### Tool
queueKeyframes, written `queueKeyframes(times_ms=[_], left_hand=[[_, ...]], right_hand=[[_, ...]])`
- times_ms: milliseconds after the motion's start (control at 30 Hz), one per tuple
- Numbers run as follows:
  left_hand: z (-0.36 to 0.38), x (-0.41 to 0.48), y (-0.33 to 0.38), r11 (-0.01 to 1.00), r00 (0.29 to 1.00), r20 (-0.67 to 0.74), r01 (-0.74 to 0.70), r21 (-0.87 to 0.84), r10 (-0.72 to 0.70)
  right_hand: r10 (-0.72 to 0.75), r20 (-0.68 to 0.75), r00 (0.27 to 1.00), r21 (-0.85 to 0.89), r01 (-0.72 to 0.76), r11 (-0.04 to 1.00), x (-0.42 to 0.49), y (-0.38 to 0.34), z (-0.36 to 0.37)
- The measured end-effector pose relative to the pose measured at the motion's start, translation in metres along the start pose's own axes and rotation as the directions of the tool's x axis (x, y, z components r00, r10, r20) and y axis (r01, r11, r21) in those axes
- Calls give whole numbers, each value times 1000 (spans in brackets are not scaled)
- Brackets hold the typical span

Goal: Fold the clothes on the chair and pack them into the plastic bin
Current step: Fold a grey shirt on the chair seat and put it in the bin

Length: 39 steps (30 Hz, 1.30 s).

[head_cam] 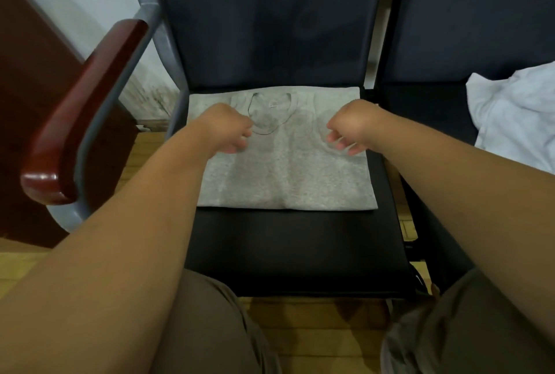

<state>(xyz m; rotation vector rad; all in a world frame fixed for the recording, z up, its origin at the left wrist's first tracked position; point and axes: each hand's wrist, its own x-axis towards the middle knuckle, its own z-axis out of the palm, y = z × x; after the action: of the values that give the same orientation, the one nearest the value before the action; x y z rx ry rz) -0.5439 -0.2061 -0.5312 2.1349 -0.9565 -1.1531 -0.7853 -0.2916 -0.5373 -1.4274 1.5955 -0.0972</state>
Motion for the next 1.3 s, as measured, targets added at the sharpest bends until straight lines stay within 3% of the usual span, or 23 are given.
queueKeyframes(times_ms=[67, 133, 267, 467, 633, 733, 900, 1100, 1300], left_hand=[[1, -3, -2, 948, 998, 33, -58, 311, 50], [0, -10, -3, 877, 994, 85, -100, 470, 68], [-16, -10, -9, 674, 989, 80, -145, 724, 126], [-44, -2, -38, 511, 993, -71, 107, 853, -91], [-76, 19, -76, 536, 992, -54, 109, 837, -116], [-82, 2, -69, 677, 989, -15, 111, 728, -146], [-77, -16, -57, 866, 995, 39, 61, 496, -92], [-77, -19, -60, 885, 992, 97, 31, 465, -86], [-78, -12, -59, 879, 989, 92, 57, 473, -114]], right_hand=[[-45, 37, 998, -413, 56, 909, -3, 3, -3], [-42, 96, 994, -668, 96, 738, -13, 6, -1], [4, 131, 991, -785, 101, 611, -14, 15, 10], [-56, 119, 991, -835, 131, 535, -19, 9, 11], [-44, 108, 993, -896, 117, 429, -12, 7, 12], [2, 96, 995, -913, 88, 397, -7, 9, 13], [6, 81, 997, -881, 69, 468, -11, 9, 15], [-285, -72, 956, -769, 129, 626, -10, 13, 28], [-447, 75, 892, -674, 375, 637, -20, 8, 55]])
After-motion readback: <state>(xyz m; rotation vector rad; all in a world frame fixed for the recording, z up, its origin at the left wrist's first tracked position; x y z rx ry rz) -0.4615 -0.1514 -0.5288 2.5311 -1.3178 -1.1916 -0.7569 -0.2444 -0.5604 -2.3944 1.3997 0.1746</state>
